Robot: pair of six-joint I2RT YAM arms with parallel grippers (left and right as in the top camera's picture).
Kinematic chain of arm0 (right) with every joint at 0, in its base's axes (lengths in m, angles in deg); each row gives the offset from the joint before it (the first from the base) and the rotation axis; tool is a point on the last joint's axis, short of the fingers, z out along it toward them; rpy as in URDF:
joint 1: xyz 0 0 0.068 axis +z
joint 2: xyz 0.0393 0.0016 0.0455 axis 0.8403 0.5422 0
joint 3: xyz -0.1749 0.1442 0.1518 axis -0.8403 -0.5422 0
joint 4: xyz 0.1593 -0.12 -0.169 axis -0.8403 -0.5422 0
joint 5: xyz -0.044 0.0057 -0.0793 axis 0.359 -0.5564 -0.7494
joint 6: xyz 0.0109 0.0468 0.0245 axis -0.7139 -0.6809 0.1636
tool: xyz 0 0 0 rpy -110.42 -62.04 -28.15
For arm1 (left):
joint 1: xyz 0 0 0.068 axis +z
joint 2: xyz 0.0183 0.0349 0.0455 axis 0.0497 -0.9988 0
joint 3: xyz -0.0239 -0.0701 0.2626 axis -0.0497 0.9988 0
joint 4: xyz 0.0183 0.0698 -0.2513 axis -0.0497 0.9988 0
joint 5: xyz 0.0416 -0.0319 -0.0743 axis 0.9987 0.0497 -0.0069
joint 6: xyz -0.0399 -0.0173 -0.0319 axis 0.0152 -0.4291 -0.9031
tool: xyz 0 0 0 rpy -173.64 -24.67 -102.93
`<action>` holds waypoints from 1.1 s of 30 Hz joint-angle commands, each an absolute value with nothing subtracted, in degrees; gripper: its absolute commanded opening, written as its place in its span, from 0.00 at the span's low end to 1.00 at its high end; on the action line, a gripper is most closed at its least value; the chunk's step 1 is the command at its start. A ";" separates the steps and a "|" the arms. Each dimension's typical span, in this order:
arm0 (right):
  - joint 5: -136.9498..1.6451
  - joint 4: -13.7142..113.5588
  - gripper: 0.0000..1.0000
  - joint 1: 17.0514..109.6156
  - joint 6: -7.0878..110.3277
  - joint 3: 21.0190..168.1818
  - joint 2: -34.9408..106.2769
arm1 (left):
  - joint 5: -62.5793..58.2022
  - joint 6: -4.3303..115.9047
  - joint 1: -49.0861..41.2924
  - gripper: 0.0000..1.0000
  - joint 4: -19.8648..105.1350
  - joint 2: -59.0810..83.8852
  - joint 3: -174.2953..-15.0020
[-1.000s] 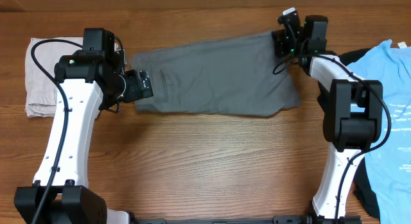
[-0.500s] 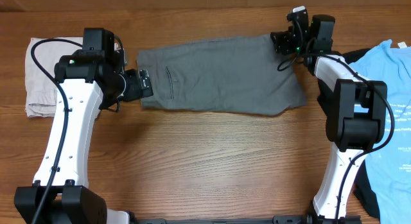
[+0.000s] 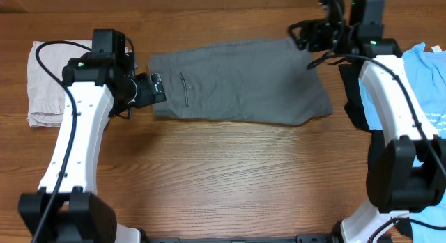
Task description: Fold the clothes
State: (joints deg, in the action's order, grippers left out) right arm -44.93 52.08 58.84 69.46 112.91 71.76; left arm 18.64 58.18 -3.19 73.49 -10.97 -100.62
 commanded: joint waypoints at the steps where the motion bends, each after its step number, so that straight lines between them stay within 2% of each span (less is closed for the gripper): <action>1: -43.01 47.14 0.75 63.45 66.92 112.60 74.21 | 19.76 55.56 -2.86 1.00 70.97 -16.09 -100.13; 7: -44.17 43.42 0.75 70.56 66.90 111.66 77.71 | 15.23 55.14 -2.86 1.00 62.93 -24.85 -100.13; 11: -50.81 43.33 0.75 73.84 63.23 111.46 81.23 | 13.11 53.74 -2.86 0.99 56.46 -29.68 -100.11; 16: -52.10 43.27 0.76 74.84 62.02 111.42 84.62 | 12.26 52.74 -2.99 0.94 53.36 -33.09 -100.11; 31: -52.10 44.69 0.79 74.80 62.02 111.42 86.02 | 12.26 52.80 -4.28 0.95 51.80 -39.72 -100.11; 33: -52.10 44.69 0.79 74.80 62.02 111.42 86.02 | 12.26 52.80 -4.87 0.91 51.63 -39.72 -100.11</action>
State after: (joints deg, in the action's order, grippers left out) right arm -51.75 44.40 74.82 62.31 111.46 86.28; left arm 13.42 53.13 -3.41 51.69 -36.79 -100.64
